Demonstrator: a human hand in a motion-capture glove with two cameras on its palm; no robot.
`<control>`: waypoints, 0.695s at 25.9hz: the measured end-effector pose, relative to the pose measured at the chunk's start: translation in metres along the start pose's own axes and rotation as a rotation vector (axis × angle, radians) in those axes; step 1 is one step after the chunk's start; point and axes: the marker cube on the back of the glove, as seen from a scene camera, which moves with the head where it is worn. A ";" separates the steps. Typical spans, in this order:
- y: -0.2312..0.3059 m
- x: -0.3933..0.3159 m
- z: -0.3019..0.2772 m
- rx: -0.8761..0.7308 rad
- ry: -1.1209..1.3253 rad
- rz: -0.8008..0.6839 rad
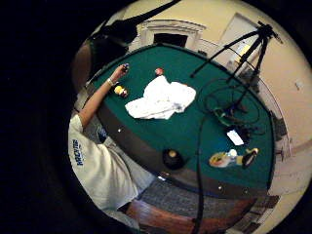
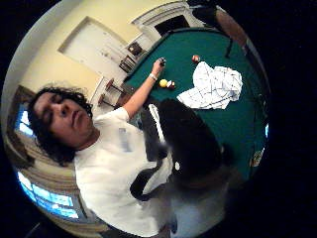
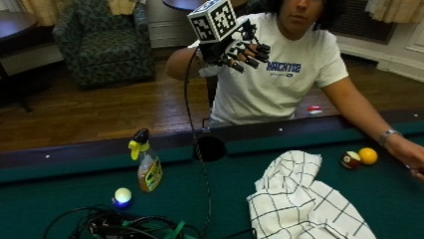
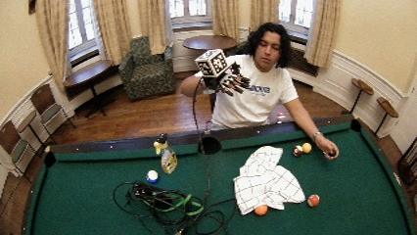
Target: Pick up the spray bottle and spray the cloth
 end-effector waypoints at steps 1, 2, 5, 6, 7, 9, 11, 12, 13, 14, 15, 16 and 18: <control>-0.001 0.001 0.000 -0.003 -0.002 -0.001; -0.003 0.003 0.000 -0.008 -0.006 -0.002; -0.007 0.009 0.002 -0.018 -0.014 0.004; -0.007 0.011 0.004 -0.020 -0.013 0.011; -0.006 0.013 0.007 -0.021 -0.010 0.017; -0.003 0.017 0.011 -0.019 0.000 0.030; 0.002 0.022 0.014 -0.013 0.007 0.047; 0.006 0.024 0.015 -0.010 0.009 0.059; 0.010 0.027 0.016 -0.009 0.007 0.073; 0.015 0.030 0.017 -0.008 0.004 0.086; 0.019 0.033 0.018 -0.006 -0.002 0.099; 0.024 0.037 0.019 -0.004 -0.009 0.110; 0.034 0.045 0.020 0.000 -0.028 0.136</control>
